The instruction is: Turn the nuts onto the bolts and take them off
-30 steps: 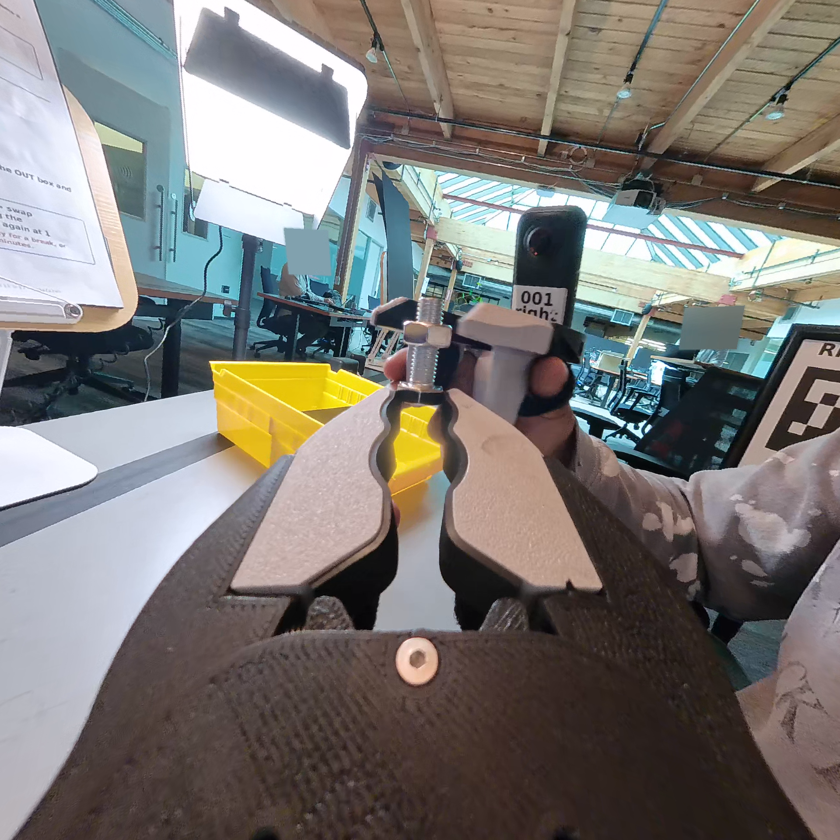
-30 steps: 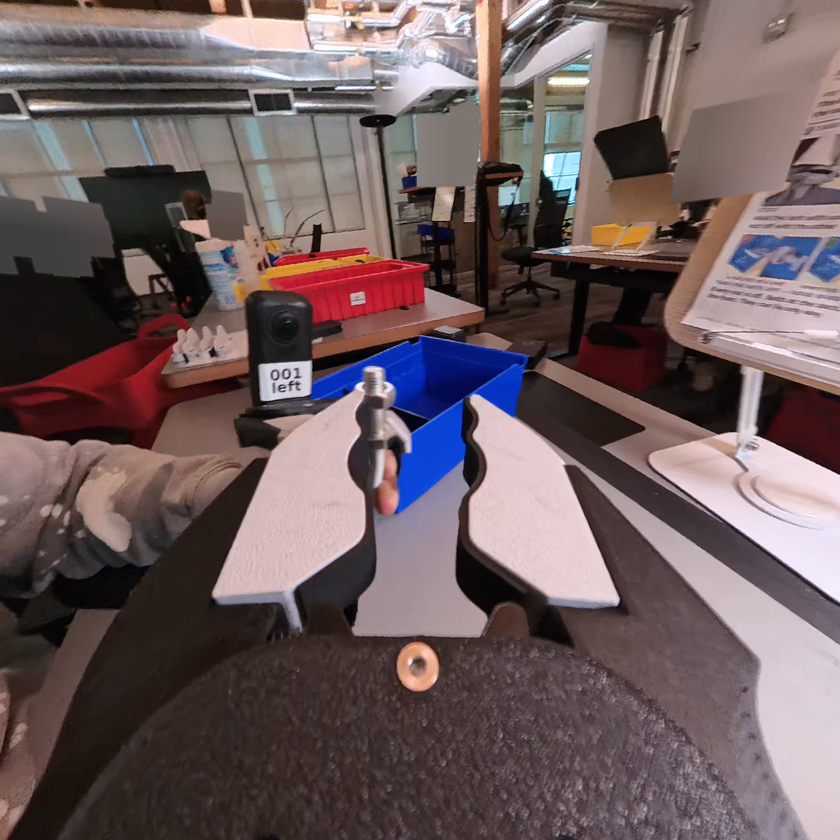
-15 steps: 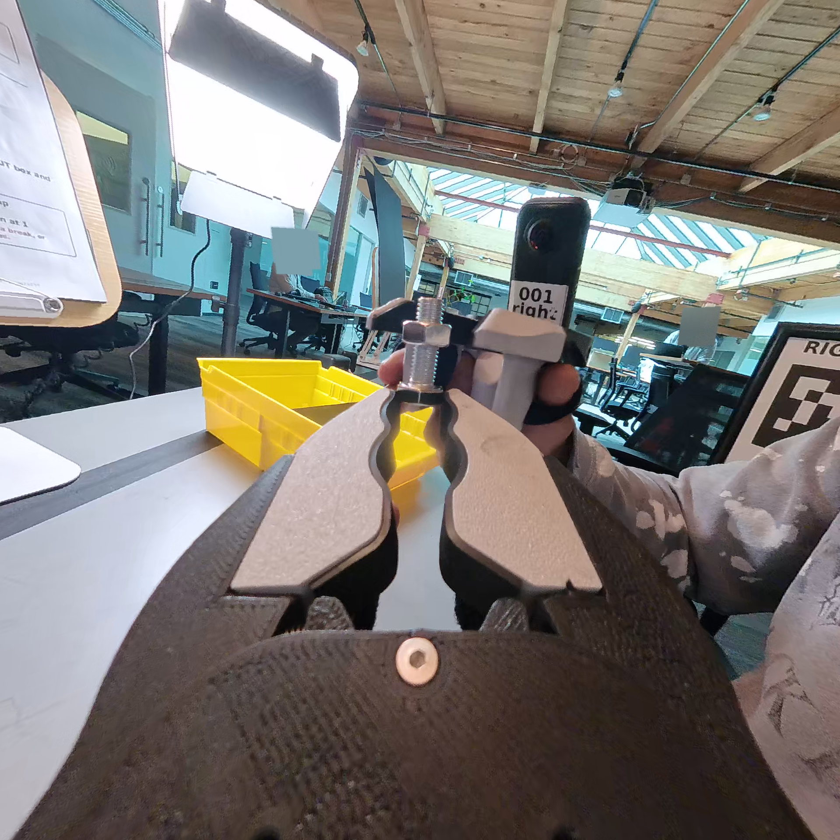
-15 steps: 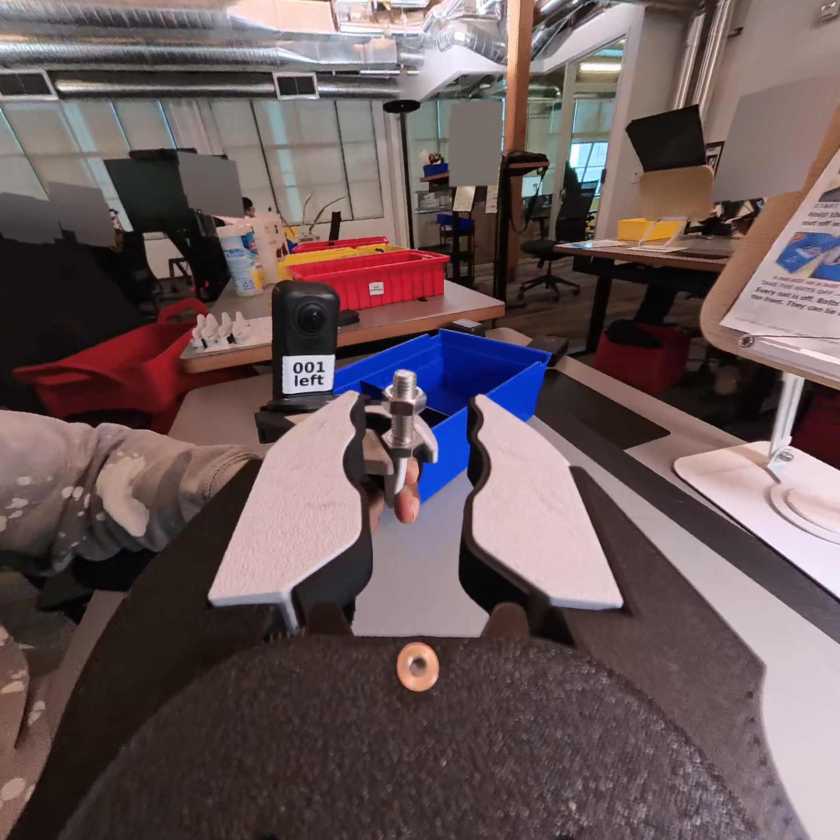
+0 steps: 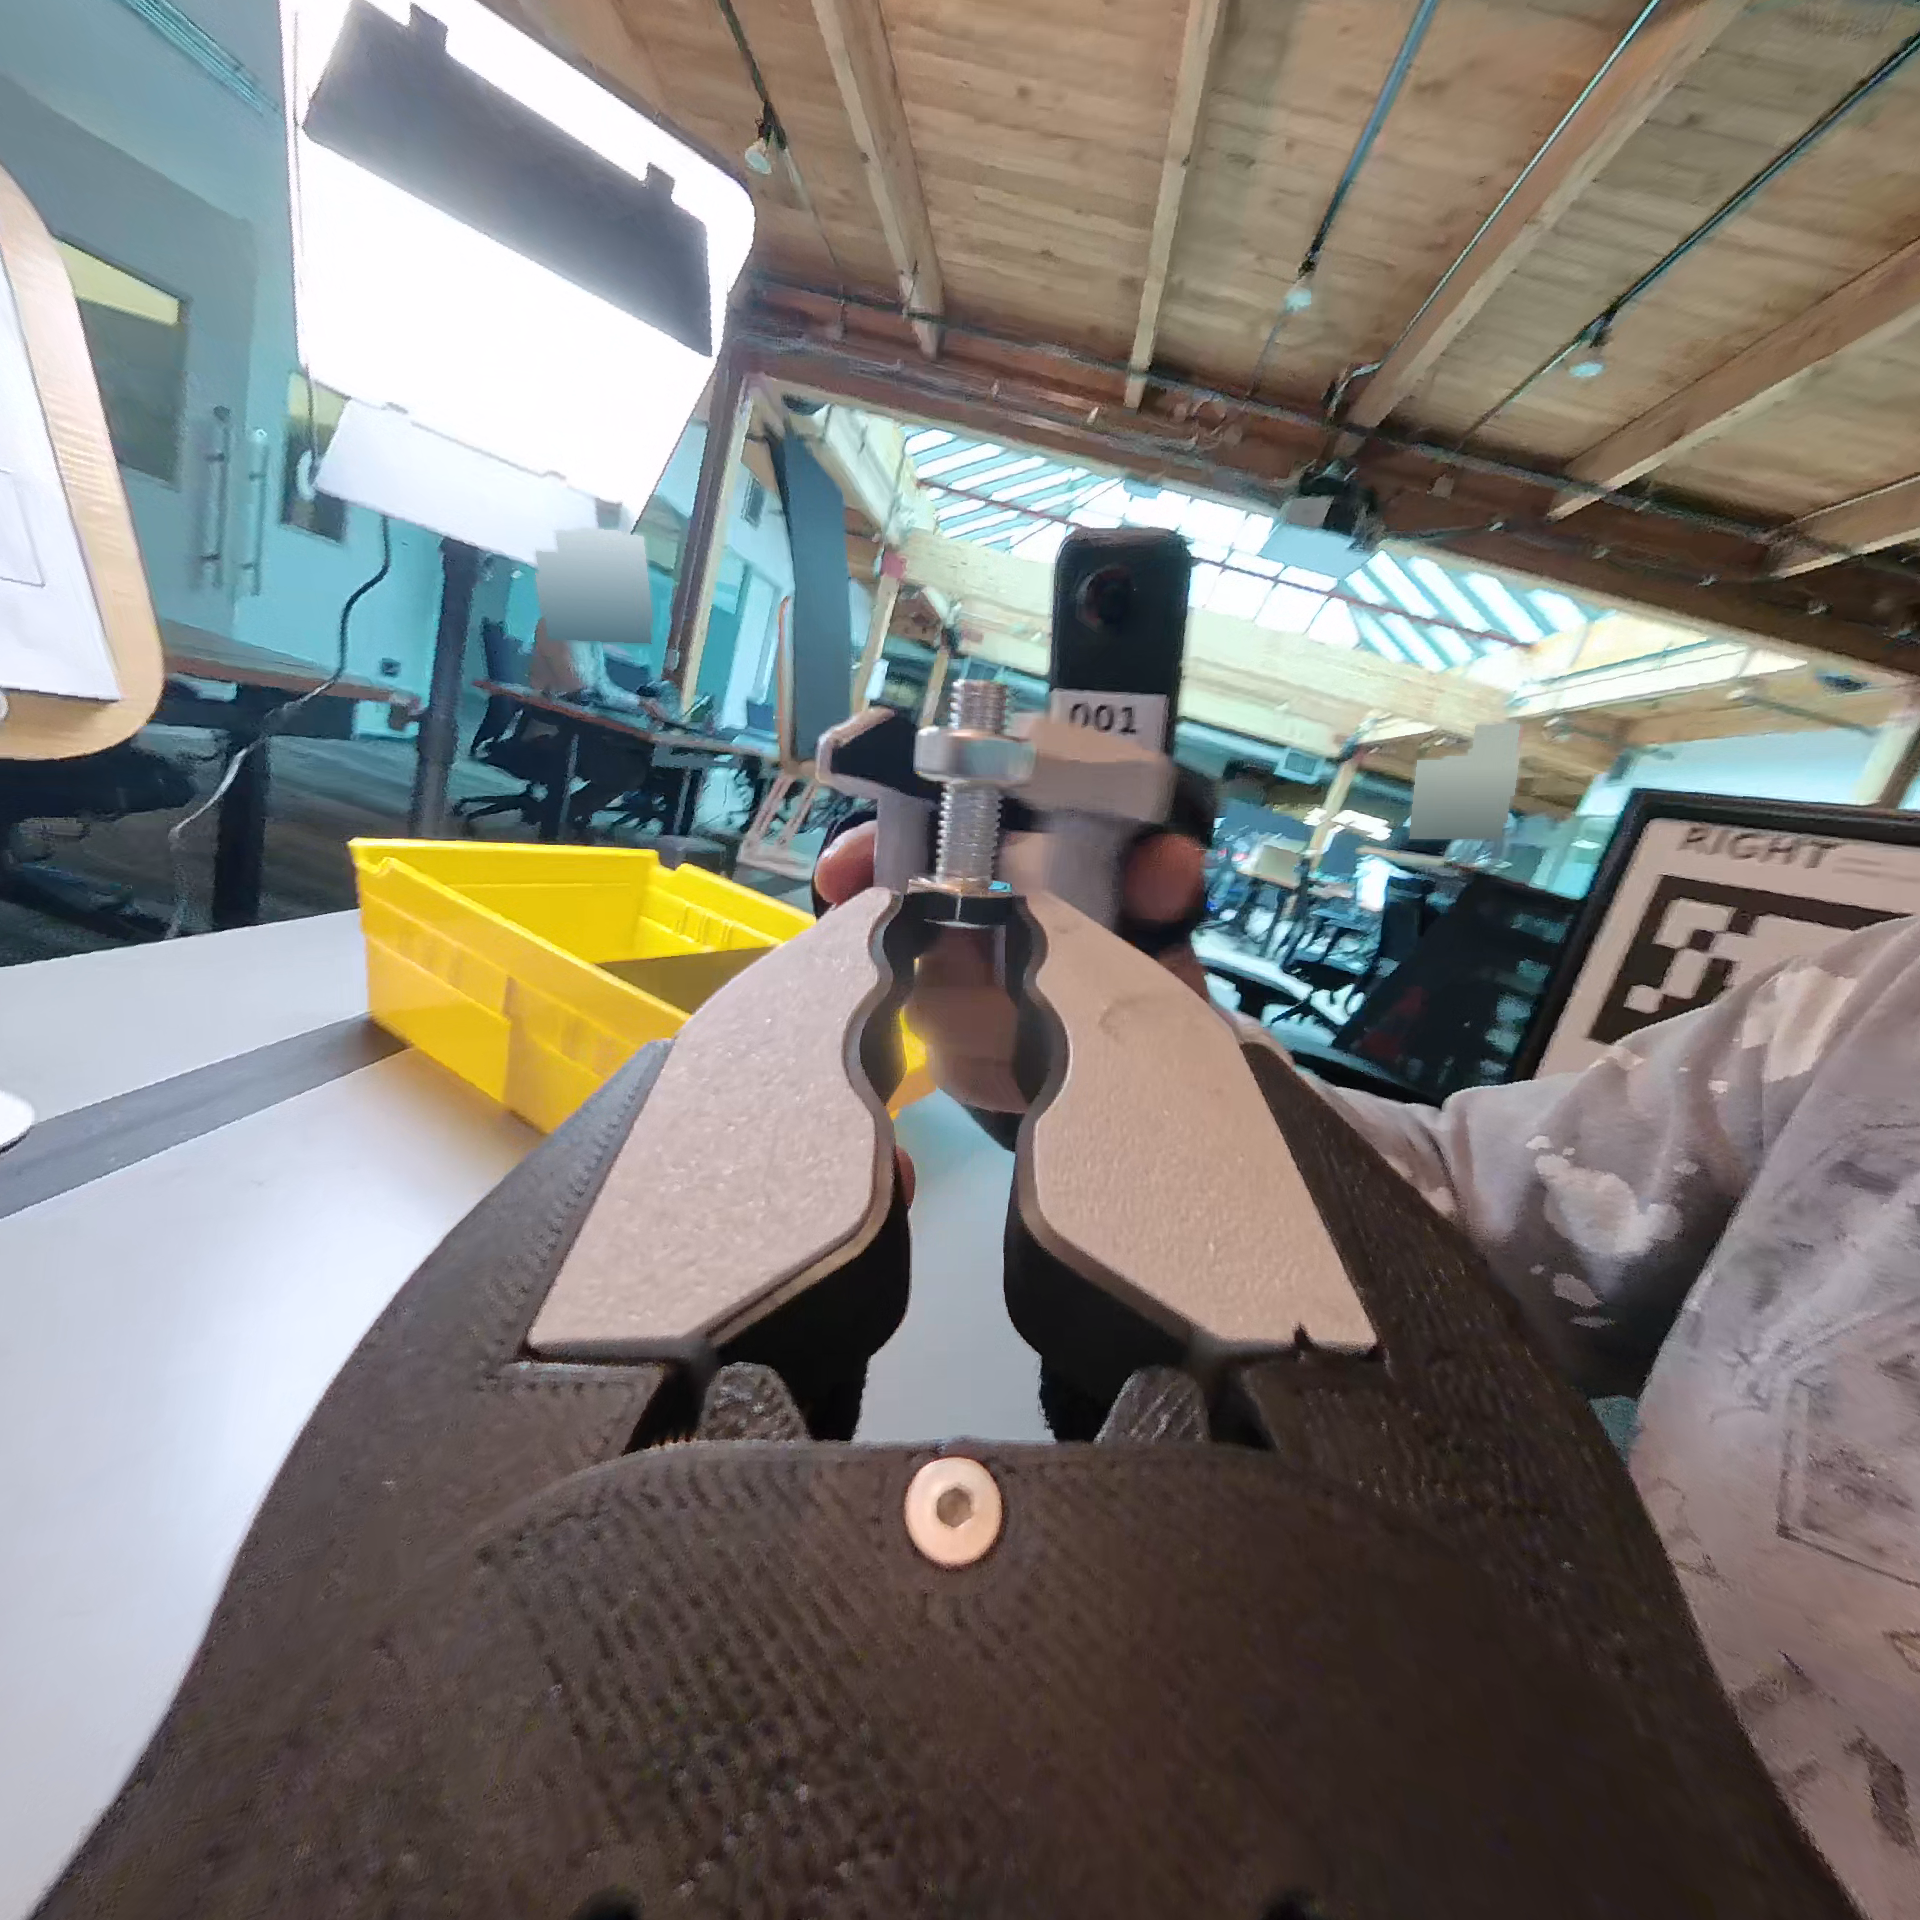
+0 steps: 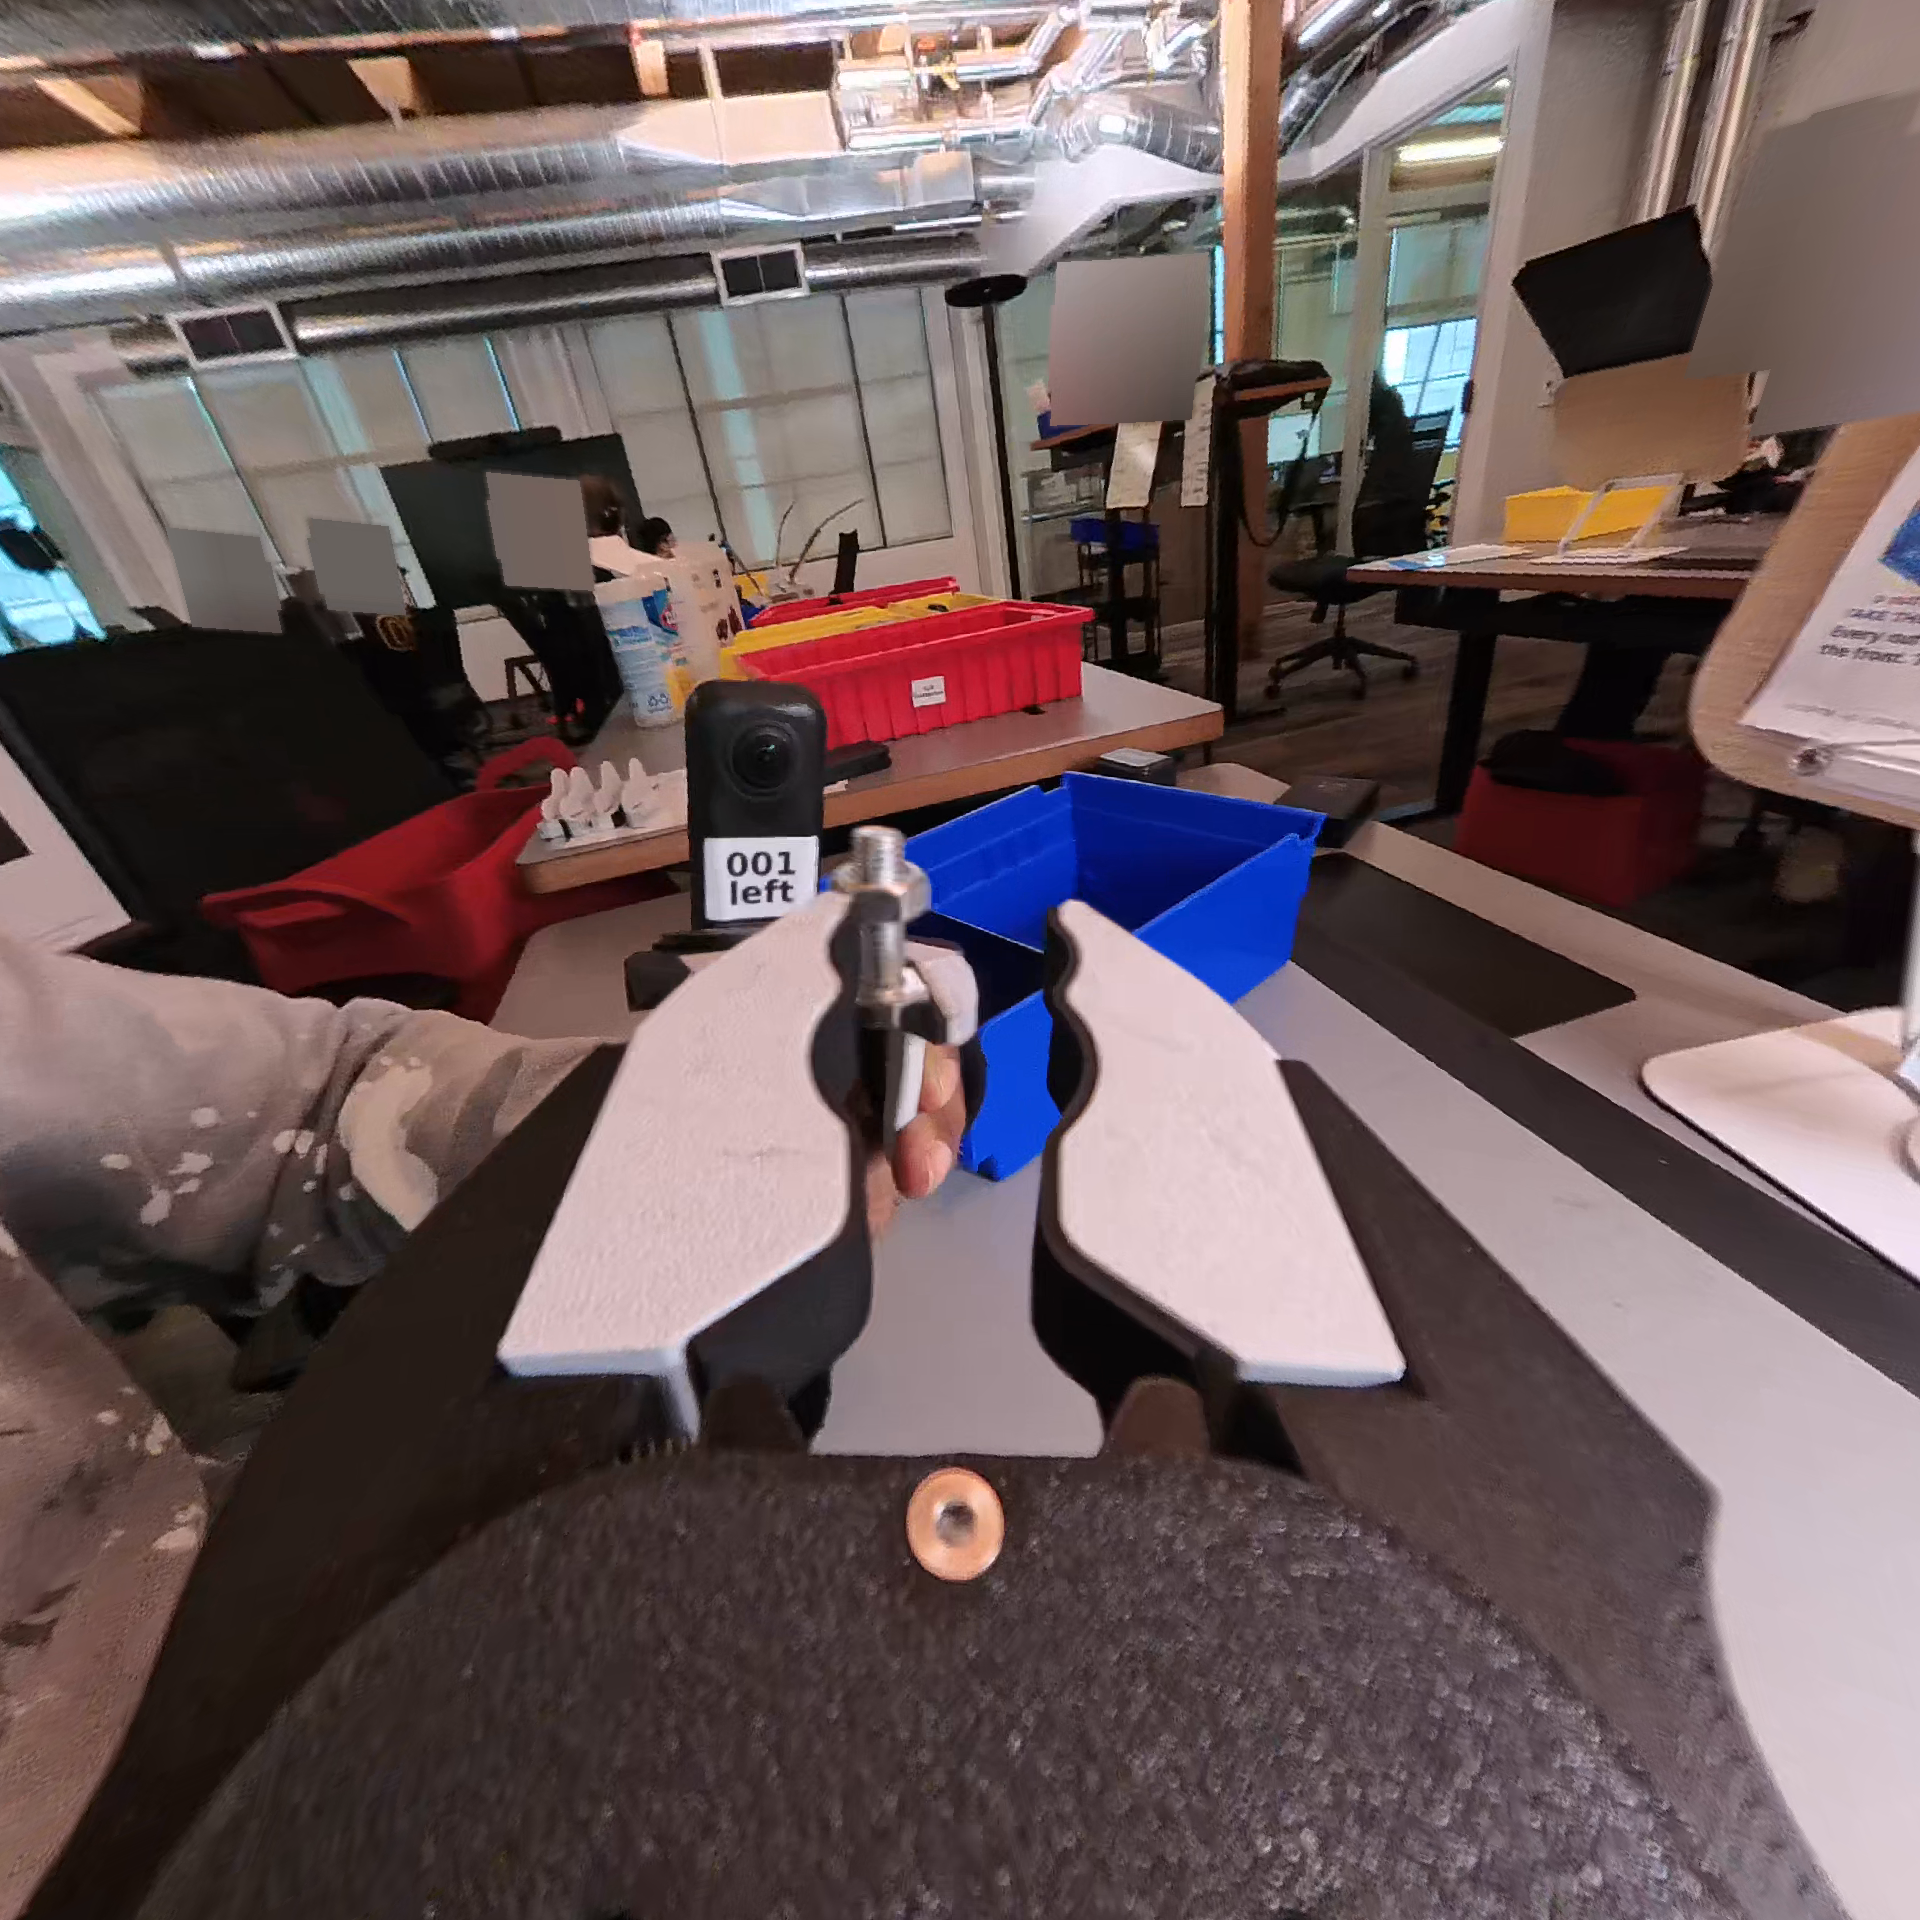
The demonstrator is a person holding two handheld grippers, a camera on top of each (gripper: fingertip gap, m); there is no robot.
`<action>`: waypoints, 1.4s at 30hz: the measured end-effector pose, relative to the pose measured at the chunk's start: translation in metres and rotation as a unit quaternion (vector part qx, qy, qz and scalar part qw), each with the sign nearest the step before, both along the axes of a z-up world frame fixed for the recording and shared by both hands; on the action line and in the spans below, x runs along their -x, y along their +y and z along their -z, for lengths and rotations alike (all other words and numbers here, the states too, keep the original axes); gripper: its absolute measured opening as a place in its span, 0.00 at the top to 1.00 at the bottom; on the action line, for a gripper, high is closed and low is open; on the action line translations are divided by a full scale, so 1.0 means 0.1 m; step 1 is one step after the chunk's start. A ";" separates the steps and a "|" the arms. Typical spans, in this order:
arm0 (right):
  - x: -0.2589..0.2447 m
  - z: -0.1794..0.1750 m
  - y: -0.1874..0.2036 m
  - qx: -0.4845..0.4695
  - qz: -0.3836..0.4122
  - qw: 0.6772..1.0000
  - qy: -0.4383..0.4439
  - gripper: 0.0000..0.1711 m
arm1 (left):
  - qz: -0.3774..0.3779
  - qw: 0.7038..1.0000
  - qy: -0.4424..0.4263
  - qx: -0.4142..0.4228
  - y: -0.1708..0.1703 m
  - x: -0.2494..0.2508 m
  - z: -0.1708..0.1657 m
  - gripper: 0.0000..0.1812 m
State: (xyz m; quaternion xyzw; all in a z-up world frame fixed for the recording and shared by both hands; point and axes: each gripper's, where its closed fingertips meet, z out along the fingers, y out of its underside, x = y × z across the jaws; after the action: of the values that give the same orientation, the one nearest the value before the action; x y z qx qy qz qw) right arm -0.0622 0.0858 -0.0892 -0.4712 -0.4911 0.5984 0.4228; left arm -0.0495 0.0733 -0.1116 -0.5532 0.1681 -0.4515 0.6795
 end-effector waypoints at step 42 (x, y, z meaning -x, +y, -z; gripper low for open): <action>-0.11 -0.10 0.09 0.002 0.002 1.000 0.019 0.81 | 0.028 1.000 0.003 -0.004 -0.05 -0.07 -0.01 0.90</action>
State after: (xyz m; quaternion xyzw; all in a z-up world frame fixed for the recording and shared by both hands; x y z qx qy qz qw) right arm -0.0515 0.0951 -0.0796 -0.4621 -0.4807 0.6073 0.4319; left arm -0.0430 0.0685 -0.1108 -0.5469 0.1870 -0.4680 0.6685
